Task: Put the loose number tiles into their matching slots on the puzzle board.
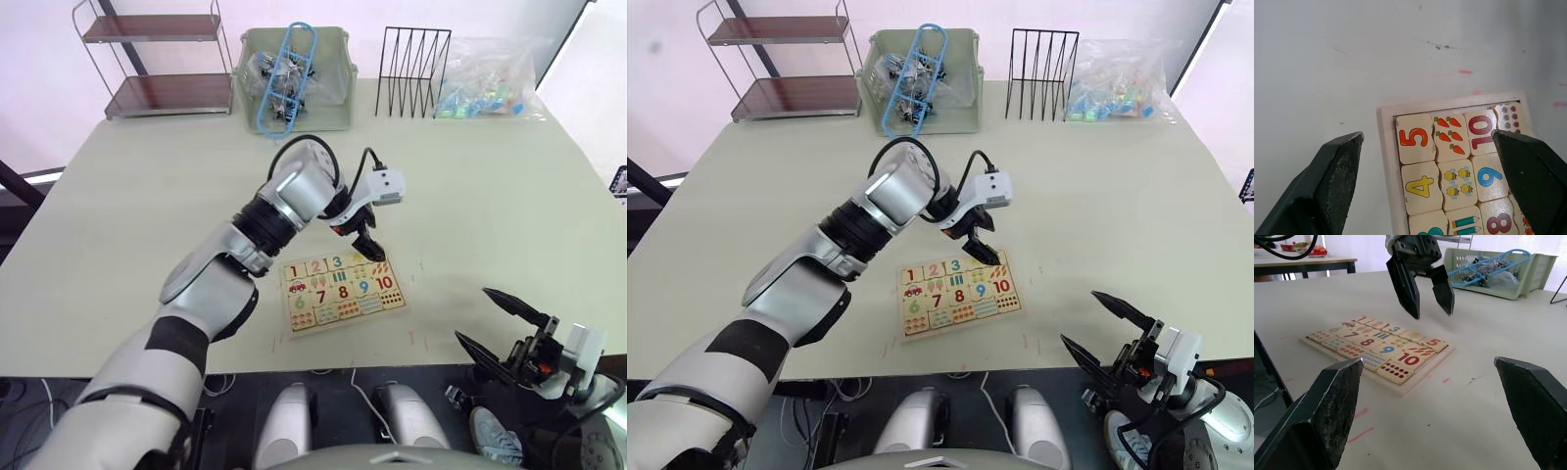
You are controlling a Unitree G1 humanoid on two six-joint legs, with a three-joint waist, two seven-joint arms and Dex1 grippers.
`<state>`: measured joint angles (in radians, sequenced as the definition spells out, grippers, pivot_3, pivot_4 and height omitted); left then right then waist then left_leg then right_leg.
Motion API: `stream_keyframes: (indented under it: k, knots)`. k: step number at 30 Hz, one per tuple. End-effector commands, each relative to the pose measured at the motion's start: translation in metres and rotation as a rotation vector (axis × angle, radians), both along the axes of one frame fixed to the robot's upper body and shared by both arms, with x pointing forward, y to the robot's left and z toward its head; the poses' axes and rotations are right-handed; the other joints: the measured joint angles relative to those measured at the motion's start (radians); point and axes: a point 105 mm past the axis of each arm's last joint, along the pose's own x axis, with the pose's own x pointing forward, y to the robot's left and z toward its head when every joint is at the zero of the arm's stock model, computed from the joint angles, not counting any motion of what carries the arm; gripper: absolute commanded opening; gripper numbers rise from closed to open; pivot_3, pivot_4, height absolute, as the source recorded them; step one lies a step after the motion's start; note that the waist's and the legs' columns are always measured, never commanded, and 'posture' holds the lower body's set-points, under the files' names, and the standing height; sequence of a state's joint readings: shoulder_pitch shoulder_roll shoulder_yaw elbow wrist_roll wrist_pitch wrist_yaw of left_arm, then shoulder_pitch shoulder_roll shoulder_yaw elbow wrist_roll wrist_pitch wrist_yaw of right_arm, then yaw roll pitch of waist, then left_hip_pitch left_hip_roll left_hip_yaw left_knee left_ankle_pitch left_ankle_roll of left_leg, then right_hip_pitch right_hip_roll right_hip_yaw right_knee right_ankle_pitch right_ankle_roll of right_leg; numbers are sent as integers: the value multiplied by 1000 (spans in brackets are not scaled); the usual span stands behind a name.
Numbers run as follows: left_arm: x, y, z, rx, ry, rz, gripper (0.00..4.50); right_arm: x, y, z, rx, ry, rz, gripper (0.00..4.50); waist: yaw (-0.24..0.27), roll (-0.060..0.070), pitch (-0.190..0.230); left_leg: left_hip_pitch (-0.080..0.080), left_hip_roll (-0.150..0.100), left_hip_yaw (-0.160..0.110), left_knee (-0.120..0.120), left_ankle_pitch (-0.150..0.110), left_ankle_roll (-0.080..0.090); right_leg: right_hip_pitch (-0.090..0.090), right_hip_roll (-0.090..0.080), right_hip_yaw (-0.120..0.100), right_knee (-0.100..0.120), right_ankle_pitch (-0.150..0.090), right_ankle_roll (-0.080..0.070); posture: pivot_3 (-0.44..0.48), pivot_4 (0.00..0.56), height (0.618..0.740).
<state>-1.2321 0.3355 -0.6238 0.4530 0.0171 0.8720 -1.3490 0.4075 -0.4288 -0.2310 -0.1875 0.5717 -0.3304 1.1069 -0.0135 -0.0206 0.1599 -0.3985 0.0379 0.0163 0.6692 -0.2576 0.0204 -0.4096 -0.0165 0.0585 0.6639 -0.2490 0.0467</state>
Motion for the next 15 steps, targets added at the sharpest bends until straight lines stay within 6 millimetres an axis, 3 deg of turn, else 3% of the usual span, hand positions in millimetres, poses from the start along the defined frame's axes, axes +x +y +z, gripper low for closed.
stream_keyframes:
  k: [1, 4, 7, 10, 12, 15]
  knots:
    - [5, -2, 14, -90, -54, -11, 4457, -1, -1, 7, -5, -30, 3, 4500, 0, 0, 0, 0, 0, 0, 0, 0, 0, 0, 0, 0, 0, 0, 0, 0, 150, 740]
    - [11, -1, 15, -176, -87, 27, 4457, -1, -3, 8, -8, -30, 1, 4500, 1, 0, 0, 0, 0, 0, 0, 0, 0, 0, 0, 0, 0, 0, 0, 0, 150, 740]
    - [4, -4, 18, -361, -72, -14, 4457, -2, -4, 8, -10, -29, -2, 4500, 0, 0, 0, 0, 0, 0, 0, 0, 0, 0, 0, 0, 0, 1, -1, 0, 150, 740]
    - [6, 1, 12, -409, -125, -16, 3715, -2, -5, 8, -11, -26, -4, 4500, 1, 0, 0, 0, 0, 0, 0, 0, 0, 0, 0, 0, 0, 2, -3, 0, 150, 740]
    - [8, 6, 6, -401, -136, -5, 2940, -2, -6, 8, -11, -26, -4, 4500, 1, 0, 0, 0, 0, 0, 0, 0, 0, 0, 0, 0, 0, 2, -3, 0, 150, 740]
    - [8, 9, 1, -431, -136, -10, 1352, -2, -6, 9, -11, -27, -3, 4500, 2, 0, 0, 0, 0, 0, 0, 0, 0, 0, 0, 0, 0, 2, -3, 0, 150, 740]
